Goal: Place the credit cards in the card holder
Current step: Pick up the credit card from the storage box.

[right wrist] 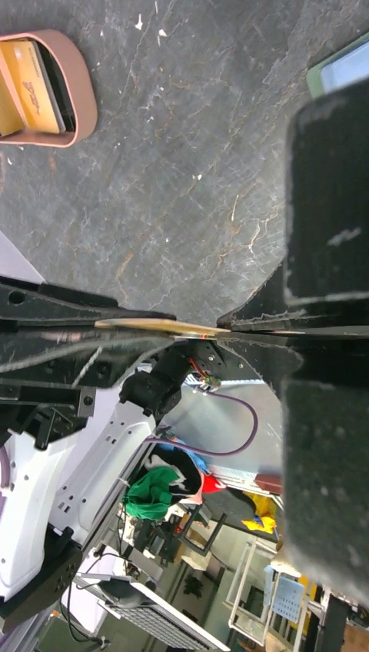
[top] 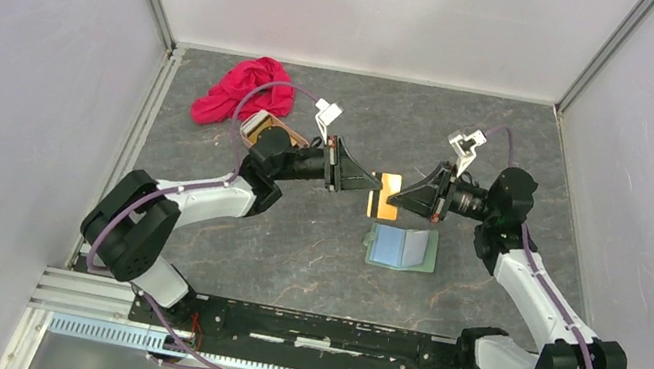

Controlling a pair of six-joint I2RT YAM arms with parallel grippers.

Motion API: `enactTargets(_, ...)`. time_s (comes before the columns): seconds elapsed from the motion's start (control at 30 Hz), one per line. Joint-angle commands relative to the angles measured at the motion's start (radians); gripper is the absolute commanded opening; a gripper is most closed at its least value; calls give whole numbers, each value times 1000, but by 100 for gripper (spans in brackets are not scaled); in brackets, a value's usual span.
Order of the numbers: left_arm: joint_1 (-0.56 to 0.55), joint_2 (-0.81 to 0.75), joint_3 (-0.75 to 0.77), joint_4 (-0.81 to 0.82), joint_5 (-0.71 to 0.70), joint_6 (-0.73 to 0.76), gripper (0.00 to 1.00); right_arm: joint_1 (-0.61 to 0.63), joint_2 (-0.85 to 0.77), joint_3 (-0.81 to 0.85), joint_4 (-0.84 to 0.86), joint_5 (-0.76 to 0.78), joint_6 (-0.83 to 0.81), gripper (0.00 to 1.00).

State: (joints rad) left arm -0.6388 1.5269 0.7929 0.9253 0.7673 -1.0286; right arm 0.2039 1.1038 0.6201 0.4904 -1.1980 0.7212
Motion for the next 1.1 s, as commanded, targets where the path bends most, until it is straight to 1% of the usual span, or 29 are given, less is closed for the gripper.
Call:
enactTargets(0.0,-7,-6,39,21,-45,23,16,5,4,3,82,-12,27,0)
enactTargets(0.03,-4,-25,47,-43,-60,73,42,1,-4,-2,82,-13,20,0)
enactTargets(0.07,-2,-53,58,-129,-86,147,89,-4,-16,-11,81,-11,9,0)
enactTargets(0.1,3,-91,73,-245,-128,228,98,-16,-38,-25,77,-6,-10,0)
enactTargets(0.13,6,-131,86,-348,-171,320,100,-28,-58,-41,74,-1,-32,0)
enactTargets(0.23,10,-246,100,-575,-317,525,100,-54,-120,-89,9,15,-165,0)
enactTargets(0.3,10,-334,62,-644,-418,583,100,-72,-138,-111,-26,24,-212,0)
enactTargets(0.33,10,-379,23,-642,-463,581,100,-82,-140,-124,-33,30,-213,0)
enactTargets(0.4,10,-467,-78,-587,-513,533,100,-95,-145,-158,-38,35,-216,0)
enactTargets(0.47,10,-524,-195,-493,-506,457,100,-115,-148,-187,-82,45,-239,0)
enactTargets(0.5,10,-526,-217,-468,-491,413,100,-133,-153,-198,-110,54,-259,0)
enactTargets(0.6,1,-480,-282,-407,-428,299,92,-180,-162,-224,-256,120,-331,0)
enactTargets(0.63,-14,-461,-295,-377,-423,263,89,-195,-169,-237,-296,177,-345,0)
enactTargets(0.7,-71,-420,-317,-295,-438,220,81,-225,-176,-289,-315,269,-335,0)
enactTargets(0.73,-107,-395,-316,-276,-470,214,76,-235,-173,-309,-314,319,-314,0)
enactTargets(0.77,-155,-367,-309,-272,-496,217,73,-242,-168,-328,-309,351,-297,0)
enactTargets(0.9,-268,-252,-285,-251,-582,230,63,-271,-127,-355,-303,377,-267,0)
enactTargets(0.97,-298,-202,-276,-239,-609,242,56,-288,-114,-358,-313,379,-269,0)
enactTargets(1.07,-320,-117,-243,-239,-614,268,42,-309,-84,-372,-325,368,-269,0)
